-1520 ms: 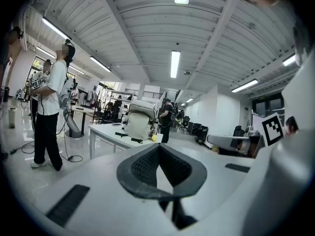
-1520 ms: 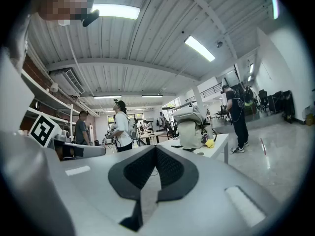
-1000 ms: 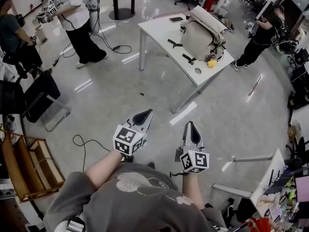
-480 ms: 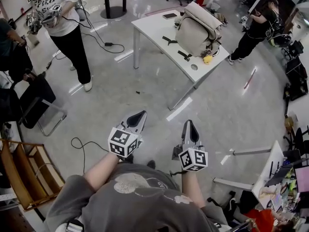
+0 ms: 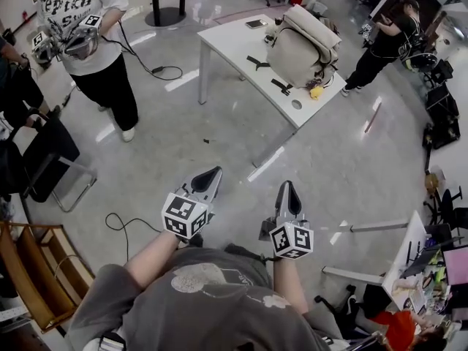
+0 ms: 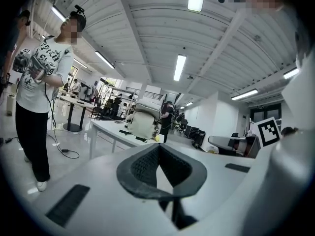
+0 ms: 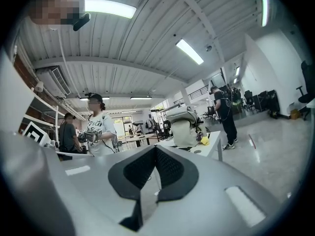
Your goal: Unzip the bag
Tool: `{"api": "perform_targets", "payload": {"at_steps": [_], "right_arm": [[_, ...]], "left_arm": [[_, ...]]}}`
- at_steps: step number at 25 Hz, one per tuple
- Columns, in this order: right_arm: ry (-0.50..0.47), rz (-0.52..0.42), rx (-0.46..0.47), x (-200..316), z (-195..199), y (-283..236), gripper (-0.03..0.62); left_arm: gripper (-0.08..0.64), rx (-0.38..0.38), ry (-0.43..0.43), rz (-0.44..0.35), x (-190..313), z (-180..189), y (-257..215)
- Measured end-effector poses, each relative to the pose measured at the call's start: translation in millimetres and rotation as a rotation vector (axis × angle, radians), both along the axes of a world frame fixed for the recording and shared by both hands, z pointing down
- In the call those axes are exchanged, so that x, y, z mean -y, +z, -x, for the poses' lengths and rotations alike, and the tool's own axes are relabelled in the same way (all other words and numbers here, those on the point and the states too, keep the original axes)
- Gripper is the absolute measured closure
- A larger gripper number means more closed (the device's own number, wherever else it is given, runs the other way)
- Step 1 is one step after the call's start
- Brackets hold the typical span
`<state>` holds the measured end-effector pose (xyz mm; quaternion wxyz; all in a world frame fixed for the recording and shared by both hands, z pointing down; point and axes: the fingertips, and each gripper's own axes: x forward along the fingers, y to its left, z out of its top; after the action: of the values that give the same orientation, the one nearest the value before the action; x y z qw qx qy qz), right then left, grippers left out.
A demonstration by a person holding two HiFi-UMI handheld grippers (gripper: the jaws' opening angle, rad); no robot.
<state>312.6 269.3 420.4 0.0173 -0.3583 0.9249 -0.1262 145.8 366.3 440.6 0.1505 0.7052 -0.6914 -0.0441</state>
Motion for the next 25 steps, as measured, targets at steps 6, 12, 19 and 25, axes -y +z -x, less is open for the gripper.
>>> {"api": "perform_targets", "payload": {"at_steps": [6, 12, 19, 25], "right_arm": [[0.037, -0.006, -0.036, 11.1, 6.9, 4.9, 0.592], [0.028, 0.032, -0.044, 60.1, 22.8, 31.1, 0.593], [-0.072, 0.009, -0.031, 163.2, 80.2, 32.8, 0.592], [-0.148, -0.015, -0.005, 246.8, 118.3, 18.4, 0.592]], "left_arm": [[0.554, 0.008, 0.026, 0.011, 13.9, 14.9, 8.8], [0.554, 0.001, 0.002, 0.036, 58.7, 32.7, 27.2], [0.554, 0.030, -0.067, 0.050, 144.4, 67.3, 29.3], [0.554, 0.045, -0.151, 0.039, 213.7, 99.5, 18.0]]}}
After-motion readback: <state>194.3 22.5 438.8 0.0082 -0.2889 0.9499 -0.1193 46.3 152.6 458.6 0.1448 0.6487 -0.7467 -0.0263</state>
